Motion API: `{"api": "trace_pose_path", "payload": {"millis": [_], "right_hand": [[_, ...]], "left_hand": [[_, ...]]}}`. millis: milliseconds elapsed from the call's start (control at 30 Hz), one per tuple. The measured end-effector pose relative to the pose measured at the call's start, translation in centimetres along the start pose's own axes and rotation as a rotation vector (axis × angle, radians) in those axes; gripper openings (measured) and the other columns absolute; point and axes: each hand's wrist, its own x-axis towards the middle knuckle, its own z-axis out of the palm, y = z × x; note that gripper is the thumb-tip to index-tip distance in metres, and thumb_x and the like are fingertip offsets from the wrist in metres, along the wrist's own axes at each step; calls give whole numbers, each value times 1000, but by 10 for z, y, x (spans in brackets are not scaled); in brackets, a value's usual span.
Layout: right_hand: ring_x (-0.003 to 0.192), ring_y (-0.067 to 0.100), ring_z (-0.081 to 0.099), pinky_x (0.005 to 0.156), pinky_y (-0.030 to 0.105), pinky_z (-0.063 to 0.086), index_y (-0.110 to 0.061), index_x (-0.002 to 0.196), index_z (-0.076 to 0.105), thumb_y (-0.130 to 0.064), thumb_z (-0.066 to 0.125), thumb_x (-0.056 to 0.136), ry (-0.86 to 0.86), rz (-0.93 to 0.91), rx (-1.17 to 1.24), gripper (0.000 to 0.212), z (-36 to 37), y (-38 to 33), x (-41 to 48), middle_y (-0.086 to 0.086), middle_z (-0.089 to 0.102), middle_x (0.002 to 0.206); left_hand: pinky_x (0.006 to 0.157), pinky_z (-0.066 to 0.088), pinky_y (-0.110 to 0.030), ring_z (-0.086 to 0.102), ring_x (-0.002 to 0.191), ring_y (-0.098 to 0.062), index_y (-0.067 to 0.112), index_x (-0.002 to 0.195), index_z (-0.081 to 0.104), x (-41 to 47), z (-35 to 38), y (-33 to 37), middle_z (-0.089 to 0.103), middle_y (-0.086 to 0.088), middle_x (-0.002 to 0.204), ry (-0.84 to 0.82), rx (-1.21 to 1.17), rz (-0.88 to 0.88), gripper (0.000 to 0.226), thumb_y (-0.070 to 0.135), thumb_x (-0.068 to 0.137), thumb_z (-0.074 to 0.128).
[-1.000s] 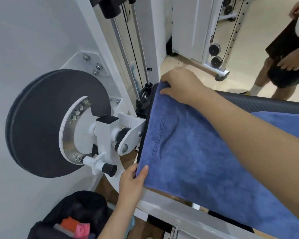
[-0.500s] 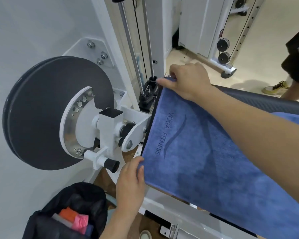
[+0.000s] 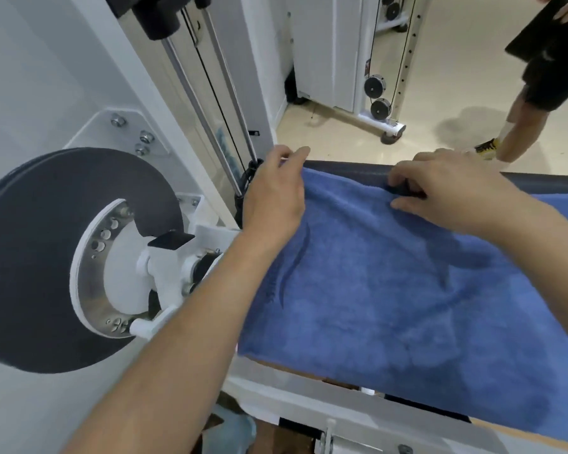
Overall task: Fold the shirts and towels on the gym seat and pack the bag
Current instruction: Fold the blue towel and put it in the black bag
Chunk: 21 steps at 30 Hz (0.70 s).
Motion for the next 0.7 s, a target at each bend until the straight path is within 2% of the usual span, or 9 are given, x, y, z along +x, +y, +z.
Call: {"api": "trace_pose_path", "payload": {"millis": [67, 100, 200, 300, 433, 467, 533, 633, 700], "right_hand": [[78, 20, 50, 67, 33, 31, -29, 89, 57, -35, 67, 84, -96, 53, 30, 13, -4, 8, -5, -15, 51, 72], [73, 18, 49, 64, 31, 30, -30, 81, 56, -34, 71, 81, -156, 89, 79, 16, -8, 12, -6, -16, 52, 69], [65, 7, 47, 56, 29, 31, -27, 66, 53, -35, 75, 78, -194, 160, 239, 26, -16, 22, -7, -13, 55, 67], [67, 4, 45, 56, 30, 33, -26, 69, 53, -38, 67, 84, -185, 163, 229, 23, -24, 22, -7, -8, 57, 73], [82, 21, 51, 72, 35, 42, -24, 85, 55, -49, 58, 89, -256, 215, 266, 26, -33, 26, -2, 1, 59, 88], [86, 23, 51, 74, 36, 43, -24, 87, 56, -51, 56, 90, -223, 240, 279, 27, -32, 28, 0, 2, 59, 89], [83, 27, 48, 69, 36, 40, -20, 85, 59, -48, 51, 94, -30, 282, 261, 31, -24, 29, 4, 6, 58, 84], [69, 32, 42, 61, 36, 28, -8, 75, 56, -42, 41, 101, 244, 360, 137, 45, 2, 23, 6, 15, 55, 71], [56, 32, 33, 61, 38, 30, -8, 67, 47, -37, 41, 102, 388, 345, 74, 45, 21, 21, 6, 21, 55, 61]], "left_hand": [[85, 46, -34, 55, 106, -24, 17, 134, 56, 18, 8, -13, 53, -7, 124, -43, 17, -63, 38, 13, 98, 45], [87, 43, -29, 55, 107, -22, 18, 129, 60, 23, 11, -19, 56, -5, 122, -43, 0, -111, 34, 16, 97, 48], [78, 30, -14, 53, 95, -10, 17, 103, 71, 26, 14, -29, 62, -1, 109, 26, -74, -185, 18, 18, 93, 56], [72, 27, -15, 45, 86, -6, 14, 94, 67, 23, 14, -27, 61, -2, 101, 53, -72, -185, 13, 16, 93, 55], [73, 32, -27, 49, 87, -16, 16, 95, 59, 26, 11, -27, 60, -2, 103, 59, -7, -202, 12, 18, 97, 48], [72, 34, -29, 52, 89, -19, 17, 96, 58, 27, 10, -27, 61, -2, 103, 63, 17, -203, 12, 19, 98, 47], [72, 35, -30, 54, 94, -22, 17, 97, 61, 28, 9, -27, 61, -2, 105, 64, 59, -198, 14, 21, 97, 48], [74, 36, -28, 55, 95, -21, 18, 98, 66, 28, 11, -30, 61, -3, 105, 60, 42, -181, 16, 23, 96, 50], [75, 35, -25, 54, 97, -18, 18, 99, 67, 28, 12, -33, 60, -2, 104, 69, 19, -188, 17, 25, 96, 52]]}}
